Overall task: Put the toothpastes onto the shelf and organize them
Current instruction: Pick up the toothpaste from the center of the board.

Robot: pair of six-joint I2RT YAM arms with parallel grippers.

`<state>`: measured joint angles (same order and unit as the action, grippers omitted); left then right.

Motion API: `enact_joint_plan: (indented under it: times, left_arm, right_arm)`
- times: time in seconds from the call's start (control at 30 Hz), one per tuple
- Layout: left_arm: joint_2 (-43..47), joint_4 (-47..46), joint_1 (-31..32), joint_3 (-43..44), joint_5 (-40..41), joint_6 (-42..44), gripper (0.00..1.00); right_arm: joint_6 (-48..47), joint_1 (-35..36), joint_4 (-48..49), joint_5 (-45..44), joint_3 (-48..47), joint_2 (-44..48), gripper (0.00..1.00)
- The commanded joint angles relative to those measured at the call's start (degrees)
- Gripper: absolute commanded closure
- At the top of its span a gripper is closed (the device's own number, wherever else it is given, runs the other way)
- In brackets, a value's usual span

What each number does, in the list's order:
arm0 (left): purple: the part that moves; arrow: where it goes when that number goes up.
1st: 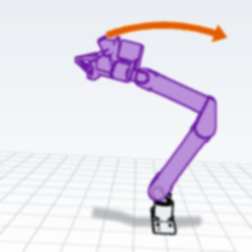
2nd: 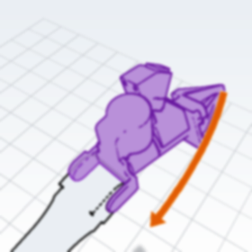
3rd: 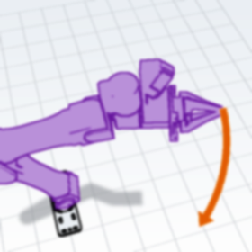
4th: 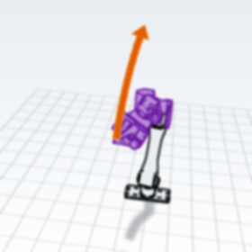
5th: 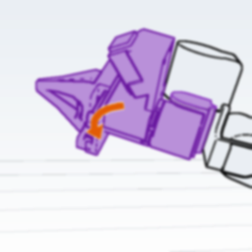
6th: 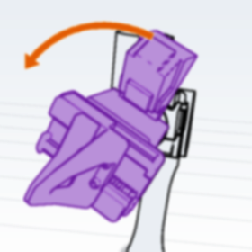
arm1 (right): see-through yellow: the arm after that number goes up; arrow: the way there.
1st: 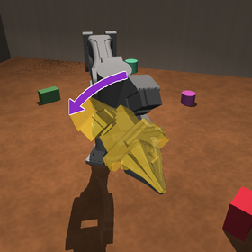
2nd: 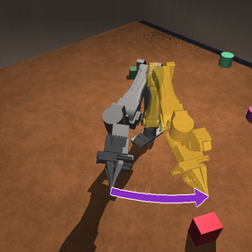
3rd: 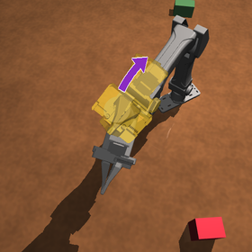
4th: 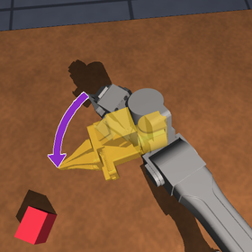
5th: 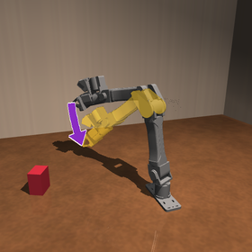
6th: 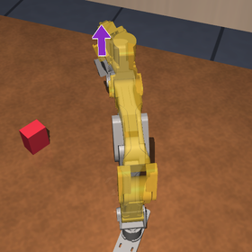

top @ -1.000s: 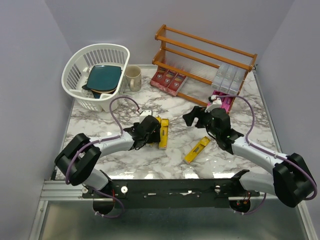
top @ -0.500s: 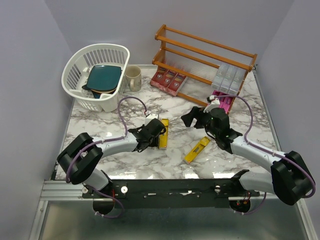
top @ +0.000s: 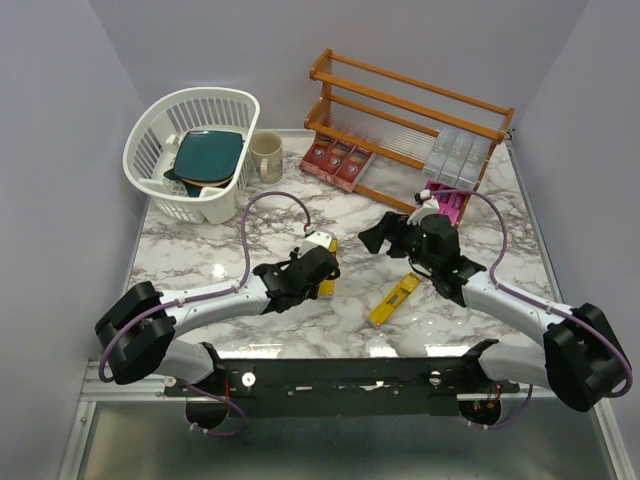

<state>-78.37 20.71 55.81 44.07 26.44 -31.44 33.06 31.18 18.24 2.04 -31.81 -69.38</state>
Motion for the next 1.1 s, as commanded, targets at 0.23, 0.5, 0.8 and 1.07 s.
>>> enact_joint_plan:
  times: [0.23,0.5,0.8,1.07]
  left_arm:
    - [7.96,-8.4,8.7,1.89,8.11,16.85,0.62]
    - [12.18,-12.45,11.51,1.8,5.21,20.1,0.61]
    - [11.84,-14.64,13.45,2.16,2.84,20.1,0.6]
    - [11.48,-15.7,14.06,1.89,1.25,20.63,0.59]
  right_arm:
    - [17.29,-0.5,11.55,15.09,4.39,5.05,0.0]
    - [21.43,-1.21,23.58,22.55,6.76,1.98,0.0]
    - [24.95,-1.56,34.84,26.61,8.78,-2.15,0.02]
    - [25.56,-2.61,36.16,25.29,10.1,-1.63,0.13]
